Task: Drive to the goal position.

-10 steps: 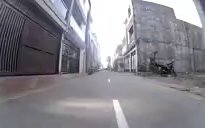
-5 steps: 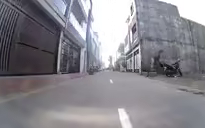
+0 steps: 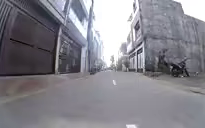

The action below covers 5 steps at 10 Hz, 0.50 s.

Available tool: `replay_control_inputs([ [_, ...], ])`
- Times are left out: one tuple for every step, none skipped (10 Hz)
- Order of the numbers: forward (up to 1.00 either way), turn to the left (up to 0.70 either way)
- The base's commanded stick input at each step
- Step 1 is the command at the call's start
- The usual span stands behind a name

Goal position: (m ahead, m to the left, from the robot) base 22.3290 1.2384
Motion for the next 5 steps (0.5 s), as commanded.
replay_control_inputs([
  [1.00,-0.26],
  [1.00,-0.03],
  [1.00,0.00],
  [1.00,0.00],
  [1.00,0.00],
])
